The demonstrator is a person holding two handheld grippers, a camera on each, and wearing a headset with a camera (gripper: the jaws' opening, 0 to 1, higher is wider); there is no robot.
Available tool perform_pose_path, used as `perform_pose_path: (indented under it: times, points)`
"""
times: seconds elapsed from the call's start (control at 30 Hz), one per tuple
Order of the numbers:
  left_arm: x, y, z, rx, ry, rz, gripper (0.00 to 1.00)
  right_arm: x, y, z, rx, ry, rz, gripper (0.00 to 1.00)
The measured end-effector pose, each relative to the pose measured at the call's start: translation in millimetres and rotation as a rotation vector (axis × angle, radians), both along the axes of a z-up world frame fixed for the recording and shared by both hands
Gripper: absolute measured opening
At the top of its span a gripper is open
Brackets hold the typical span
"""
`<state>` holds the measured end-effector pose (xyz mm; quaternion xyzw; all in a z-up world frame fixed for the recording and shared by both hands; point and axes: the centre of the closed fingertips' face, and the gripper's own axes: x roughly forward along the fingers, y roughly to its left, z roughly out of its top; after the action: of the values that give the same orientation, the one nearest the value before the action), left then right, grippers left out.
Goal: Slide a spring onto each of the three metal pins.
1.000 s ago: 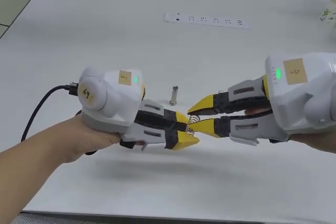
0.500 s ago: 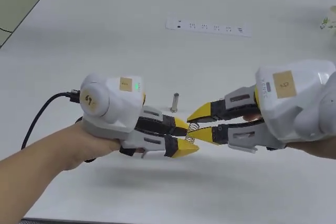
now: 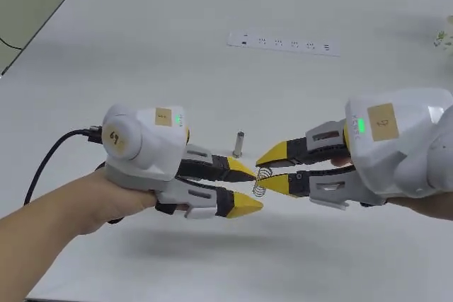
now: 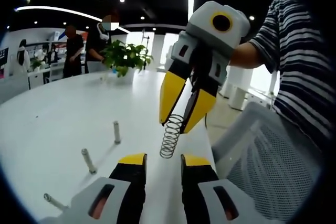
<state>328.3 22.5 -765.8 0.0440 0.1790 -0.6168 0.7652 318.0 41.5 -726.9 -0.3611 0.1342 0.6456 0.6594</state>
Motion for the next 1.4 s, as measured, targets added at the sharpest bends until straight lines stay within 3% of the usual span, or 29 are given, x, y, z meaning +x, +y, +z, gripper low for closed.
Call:
perform_pose_path:
  times: [0.57,0.9,0.97,1.0,1.03,1.1,1.4]
  points:
    - [-1.6,21.7,-3.5,0.014,0.026,0.058,0.40,6.0,-3.7,-1.7,-0.004,-0.026,-0.024,0.07]
    - [-2.9,47.2,-7.0,0.038,0.039,0.097,0.48,12.5,-8.3,-3.2,-0.003,-0.040,-0.047,0.07]
    - [-1.9,51.8,-6.9,0.036,0.024,0.109,0.50,13.8,-9.6,-4.4,-0.008,-0.043,-0.051,0.07]
    - [-2.3,55.1,-6.9,0.033,0.035,0.116,0.50,14.9,-10.7,-5.5,-0.015,-0.047,-0.054,0.07]
    - [-3.0,56.9,-7.3,0.028,0.050,0.121,0.52,15.3,-11.5,-6.1,-0.018,-0.048,-0.054,0.07]
    - [-2.3,63.1,-9.3,0.034,0.044,0.140,0.61,16.6,-12.7,-6.4,-0.020,-0.051,-0.059,0.07]
    - [2.5,88.0,-11.5,0.031,0.052,0.224,0.75,25.8,-18.1,-8.2,-0.015,-0.061,-0.093,0.07]
